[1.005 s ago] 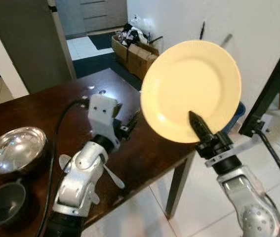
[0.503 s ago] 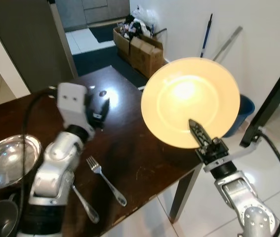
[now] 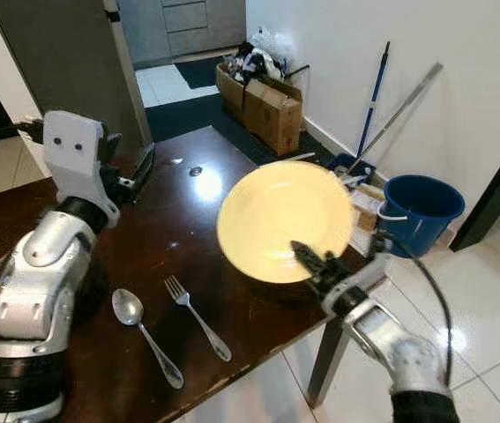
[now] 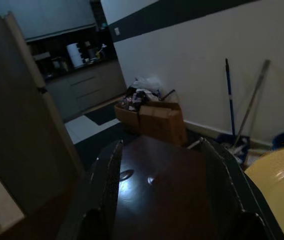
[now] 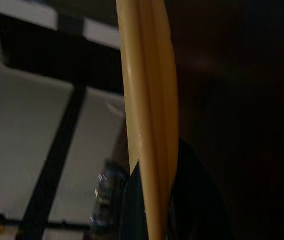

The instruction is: Setting the table

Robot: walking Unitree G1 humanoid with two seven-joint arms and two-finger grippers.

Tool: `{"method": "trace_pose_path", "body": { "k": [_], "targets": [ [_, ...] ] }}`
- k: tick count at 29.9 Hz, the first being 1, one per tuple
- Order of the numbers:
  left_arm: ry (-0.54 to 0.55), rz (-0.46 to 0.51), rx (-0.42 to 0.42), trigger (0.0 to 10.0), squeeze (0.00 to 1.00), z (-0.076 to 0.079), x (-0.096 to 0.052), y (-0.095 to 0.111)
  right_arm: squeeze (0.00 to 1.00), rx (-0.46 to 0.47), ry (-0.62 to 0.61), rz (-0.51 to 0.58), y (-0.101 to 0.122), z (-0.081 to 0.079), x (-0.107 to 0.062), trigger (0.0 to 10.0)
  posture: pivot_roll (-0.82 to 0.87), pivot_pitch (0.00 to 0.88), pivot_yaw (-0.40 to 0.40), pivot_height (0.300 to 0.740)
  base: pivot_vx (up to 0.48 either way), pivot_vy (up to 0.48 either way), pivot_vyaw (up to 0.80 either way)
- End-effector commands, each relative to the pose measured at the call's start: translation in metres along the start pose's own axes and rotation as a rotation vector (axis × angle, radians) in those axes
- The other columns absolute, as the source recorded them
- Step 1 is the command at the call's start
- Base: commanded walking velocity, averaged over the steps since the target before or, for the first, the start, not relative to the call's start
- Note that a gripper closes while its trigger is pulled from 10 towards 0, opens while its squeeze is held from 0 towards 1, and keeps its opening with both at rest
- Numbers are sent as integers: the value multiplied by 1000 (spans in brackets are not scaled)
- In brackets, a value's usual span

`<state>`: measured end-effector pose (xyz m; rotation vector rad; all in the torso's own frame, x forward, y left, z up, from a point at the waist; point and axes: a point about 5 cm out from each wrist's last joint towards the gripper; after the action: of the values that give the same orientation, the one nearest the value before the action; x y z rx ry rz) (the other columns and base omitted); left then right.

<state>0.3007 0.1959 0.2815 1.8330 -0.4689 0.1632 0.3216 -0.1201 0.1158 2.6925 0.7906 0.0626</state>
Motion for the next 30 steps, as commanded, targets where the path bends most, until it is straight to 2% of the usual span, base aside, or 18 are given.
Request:
{"method": "trace_pose_path", "body": {
  "k": [1,5,10,11,12,22,27,28,29,30],
  "targets": [
    [-9,-17,-3,10000,0,-2,-5,0,0,9,-28,-52,-9,2,4,10000,93,67,121,740,0,0,0],
    [-32,-29,7,10000,0,3,-10,1,0,-2,-71,-138,-17,2,11,10000,104,78,117,740,0,0,0],
    [-52,-37,8,10000,0,8,-13,1,0,6,-99,-163,-19,3,15,10000,106,83,118,740,0,0,0],
    [-56,-40,8,10000,0,9,-14,2,471,10,-110,-162,-18,4,16,10000,106,83,118,740,0,0,0],
    [-59,-42,8,10000,0,9,-14,2,1000,12,-119,-158,-17,5,16,10000,103,83,121,740,0,0,0],
    [-75,-51,-10,10000,0,13,-12,1,1000,25,-130,-116,-8,5,13,10000,71,67,124,740,0,0,0],
    [-73,-45,-38,10000,0,19,-9,-3,1000,40,-104,-104,-3,-6,3,10000,41,56,102,740,0,0,0],
    [-71,-45,-45,10000,0,21,-10,-4,263,47,-99,-109,-4,-8,-1,10000,34,53,96,740,0,0,0],
    [-71,-45,-45,10000,0,21,-10,-4,263,47,-99,-109,-4,-8,-1,10000,34,53,96,740,0,0,0],
    [-70,-44,-51,10000,0,22,-10,-5,0,52,-93,-116,-6,-10,-5,10000,29,51,92,740,0,0,0]
  ]
}}
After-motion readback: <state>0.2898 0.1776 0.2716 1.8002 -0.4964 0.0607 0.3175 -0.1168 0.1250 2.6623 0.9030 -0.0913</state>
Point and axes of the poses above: a point about 5 cm out from each wrist's last joint towards the gripper, its own x axis pointing out of the wrist towards the gripper, its own y axis along the axis of the wrist's last joint, z = x × y, and after that the axes turned 6 degrees about x, right-handed
